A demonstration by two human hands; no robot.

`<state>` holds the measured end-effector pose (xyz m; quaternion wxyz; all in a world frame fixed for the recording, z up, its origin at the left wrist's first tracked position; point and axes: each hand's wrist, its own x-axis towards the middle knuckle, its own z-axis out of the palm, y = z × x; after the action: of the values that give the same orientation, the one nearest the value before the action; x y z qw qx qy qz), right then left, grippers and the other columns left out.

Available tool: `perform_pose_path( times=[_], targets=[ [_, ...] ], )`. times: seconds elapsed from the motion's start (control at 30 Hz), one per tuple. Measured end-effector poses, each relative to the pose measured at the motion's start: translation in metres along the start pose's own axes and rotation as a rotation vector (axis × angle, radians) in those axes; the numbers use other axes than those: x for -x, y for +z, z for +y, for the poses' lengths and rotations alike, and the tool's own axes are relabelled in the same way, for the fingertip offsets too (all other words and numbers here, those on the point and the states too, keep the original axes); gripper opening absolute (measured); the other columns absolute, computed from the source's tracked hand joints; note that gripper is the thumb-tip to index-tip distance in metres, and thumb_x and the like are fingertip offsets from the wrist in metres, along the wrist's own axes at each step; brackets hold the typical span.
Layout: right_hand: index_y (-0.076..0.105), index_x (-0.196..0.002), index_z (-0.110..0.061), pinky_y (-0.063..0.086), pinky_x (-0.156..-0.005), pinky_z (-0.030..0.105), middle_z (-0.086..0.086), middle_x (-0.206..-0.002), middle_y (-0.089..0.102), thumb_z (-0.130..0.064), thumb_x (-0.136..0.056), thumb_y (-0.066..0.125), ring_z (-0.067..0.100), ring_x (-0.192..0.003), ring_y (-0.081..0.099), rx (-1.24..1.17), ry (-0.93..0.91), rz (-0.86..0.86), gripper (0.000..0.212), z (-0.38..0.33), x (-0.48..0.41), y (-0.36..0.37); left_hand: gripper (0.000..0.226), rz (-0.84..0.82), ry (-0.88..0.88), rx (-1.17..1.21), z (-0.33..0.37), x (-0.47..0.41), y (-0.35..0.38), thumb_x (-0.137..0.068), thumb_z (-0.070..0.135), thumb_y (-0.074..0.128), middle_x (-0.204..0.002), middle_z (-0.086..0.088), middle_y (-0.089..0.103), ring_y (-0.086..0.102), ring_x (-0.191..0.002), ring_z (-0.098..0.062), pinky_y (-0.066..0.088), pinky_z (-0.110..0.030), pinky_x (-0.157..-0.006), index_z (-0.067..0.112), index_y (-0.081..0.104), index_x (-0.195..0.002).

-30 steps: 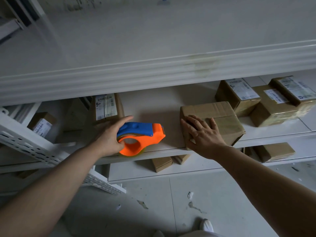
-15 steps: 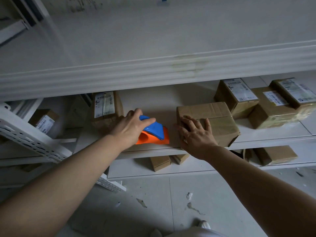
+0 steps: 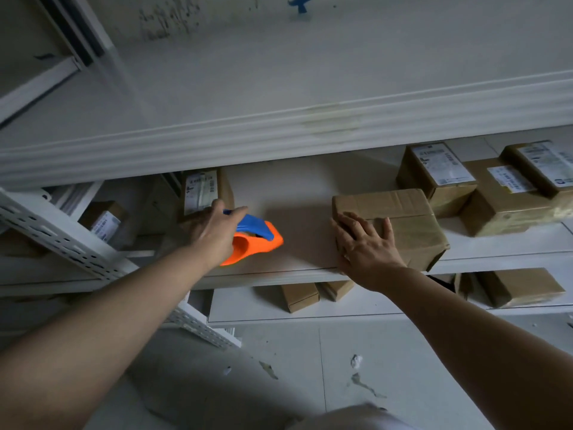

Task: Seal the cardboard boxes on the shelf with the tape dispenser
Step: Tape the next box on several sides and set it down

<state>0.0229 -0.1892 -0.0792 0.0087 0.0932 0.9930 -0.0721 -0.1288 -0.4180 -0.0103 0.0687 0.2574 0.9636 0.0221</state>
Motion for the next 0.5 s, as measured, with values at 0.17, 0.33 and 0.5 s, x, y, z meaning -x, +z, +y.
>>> perform_pose_path(
  times=[0.17, 0.33, 0.5],
  targets=[
    [-0.02, -0.15, -0.021, -0.004, -0.116, 0.059, -0.005, -0.161, -0.011, -0.037, -0.097, 0.041, 0.012, -0.146, -0.017, -0.022, -0.006, -0.116, 0.083, 0.006, 0.004, -0.009, 0.082, -0.033, 0.039, 0.293, 0.02, -0.005, 0.027, -0.089, 0.011, 0.059, -0.137, -0.016, 0.024, 0.037, -0.128, -0.031, 0.025, -0.027, -0.11, 0.02, 0.01, -0.154],
    [-0.022, -0.149, -0.027, -0.006, -0.119, 0.044, -0.006, -0.161, -0.013, -0.007, -0.093, 0.051, 0.015, -0.148, -0.006, -0.127, 0.013, -0.154, 0.094, 0.014, 0.003, -0.021, 0.089, 0.163, 0.181, 0.159, 0.043, -0.023, 0.075, -0.078, -0.005, 0.062, -0.131, -0.017, 0.031, 0.047, -0.114, -0.037, 0.039, -0.039, -0.101, 0.025, 0.023, -0.152],
    [-0.003, -0.154, -0.019, 0.004, -0.119, 0.033, -0.003, -0.159, -0.021, -0.017, -0.091, 0.062, 0.023, -0.148, -0.004, -0.129, 0.059, -0.161, 0.09, 0.02, 0.007, -0.025, 0.091, 0.228, 0.249, -0.208, 0.048, -0.021, 0.103, -0.081, 0.0, 0.061, -0.127, -0.018, 0.039, 0.048, -0.105, -0.036, 0.039, -0.049, -0.087, 0.028, 0.013, -0.153]
  ],
)
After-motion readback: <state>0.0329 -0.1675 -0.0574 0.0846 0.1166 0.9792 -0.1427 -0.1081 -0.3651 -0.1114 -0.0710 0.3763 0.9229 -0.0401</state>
